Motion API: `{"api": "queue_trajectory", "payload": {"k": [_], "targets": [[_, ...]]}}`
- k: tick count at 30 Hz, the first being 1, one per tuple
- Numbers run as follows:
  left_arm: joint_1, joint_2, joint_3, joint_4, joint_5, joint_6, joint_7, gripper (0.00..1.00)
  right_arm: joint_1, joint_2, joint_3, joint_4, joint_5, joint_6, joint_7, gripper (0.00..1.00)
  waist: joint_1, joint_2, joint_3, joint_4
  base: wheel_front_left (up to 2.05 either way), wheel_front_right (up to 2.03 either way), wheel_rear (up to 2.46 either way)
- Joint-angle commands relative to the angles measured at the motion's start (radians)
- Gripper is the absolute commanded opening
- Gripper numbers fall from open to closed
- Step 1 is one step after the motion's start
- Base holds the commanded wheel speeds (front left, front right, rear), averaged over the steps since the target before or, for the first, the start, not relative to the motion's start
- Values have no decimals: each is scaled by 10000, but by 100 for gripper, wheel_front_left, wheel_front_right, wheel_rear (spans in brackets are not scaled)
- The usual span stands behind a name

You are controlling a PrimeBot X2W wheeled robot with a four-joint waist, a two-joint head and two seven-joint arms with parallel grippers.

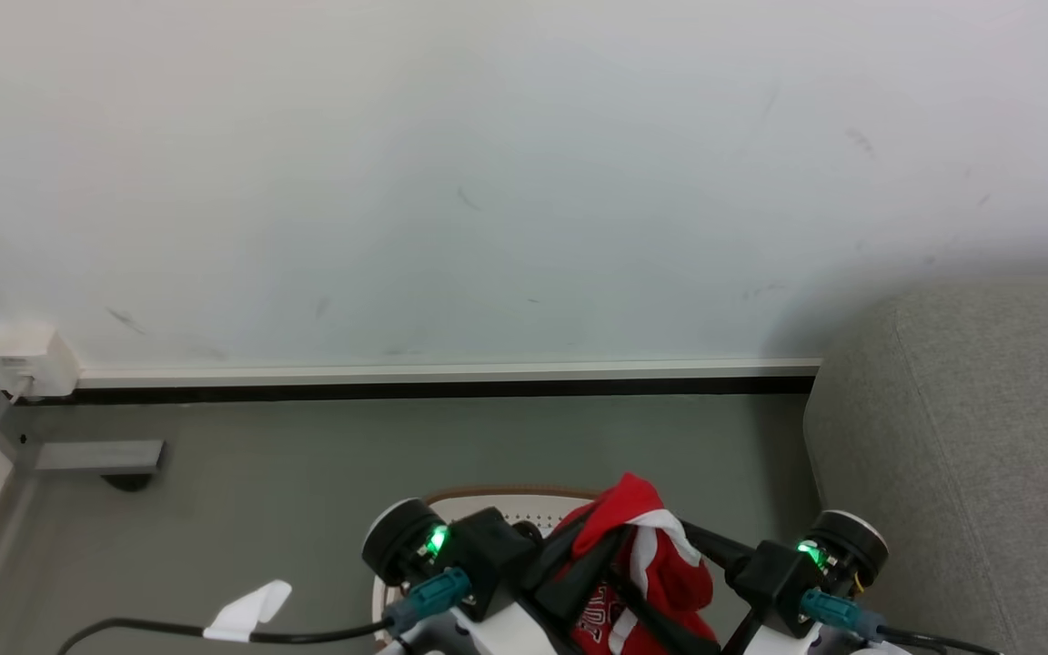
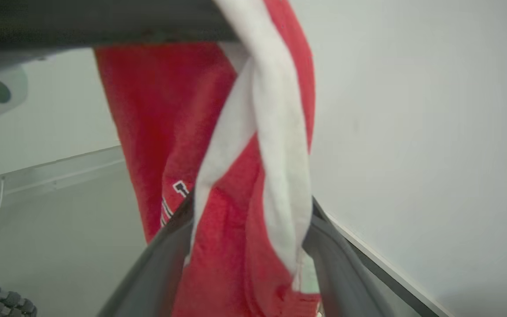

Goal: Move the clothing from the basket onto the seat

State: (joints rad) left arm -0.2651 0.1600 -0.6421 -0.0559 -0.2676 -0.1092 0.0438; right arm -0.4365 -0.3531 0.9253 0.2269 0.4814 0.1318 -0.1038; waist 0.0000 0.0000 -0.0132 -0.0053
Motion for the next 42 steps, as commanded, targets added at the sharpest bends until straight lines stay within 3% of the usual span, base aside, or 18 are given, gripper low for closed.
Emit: {"api": "queue_trajectory", "payload": {"k": [1, 2, 3, 6, 7, 9, 10, 19, 32, 42], "targets": [[16, 39, -8, -102, -88, -22, 18, 0, -168, -29, 83, 112, 232, -21, 6, 60, 0, 0, -14, 18, 0, 0, 0], [22, 53, -26, -123, -119, -32, 36, 0, -180, 11, 46, 175, 464, -21, -107, 9, 0, 0, -18, 28, 0, 0, 0], [36, 82, -35, -129, -174, -32, 46, 0, -174, 63, 55, 206, 651, -21, -161, 0, 0, 0, -23, 40, 0, 0, 0], [88, 148, 50, -72, -231, 49, 11, 0, -254, 68, -43, 260, 1048, -21, -507, 0, 0, 0, -36, 46, 0, 0, 0], [106, 159, 73, -39, -240, 85, -28, 8, -266, 40, -79, 290, 1125, -21, -599, 0, 0, 0, -40, 44, 0, 0, 0], [134, 169, 133, 31, -229, 189, -141, 78, -272, -42, -225, 332, 1267, -21, -762, 0, 0, 0, -48, 24, 0, 0, 0], [146, 173, 147, 70, -228, 203, -192, 100, -262, -85, -292, 357, 1315, -21, -813, 0, 0, 0, -51, 7, 0, 0, 0], [254, 143, 181, 610, -237, 401, -552, 100, 57, -473, -1333, 191, 1528, -21, -1139, 0, 0, 0, 53, -558, 0, 0, 0], [-26, 47, 31, 979, -351, 418, -833, 100, 694, -851, -3072, -739, 1015, -21, -1030, 0, 0, 0, 456, -2419, 0, 0, 0], [-220, -4, -116, 1067, -325, 394, -921, 100, 1211, -904, -3951, -1344, 710, -21, -770, 0, 0, 0, 740, -3260, 0, 0, 0]]}}
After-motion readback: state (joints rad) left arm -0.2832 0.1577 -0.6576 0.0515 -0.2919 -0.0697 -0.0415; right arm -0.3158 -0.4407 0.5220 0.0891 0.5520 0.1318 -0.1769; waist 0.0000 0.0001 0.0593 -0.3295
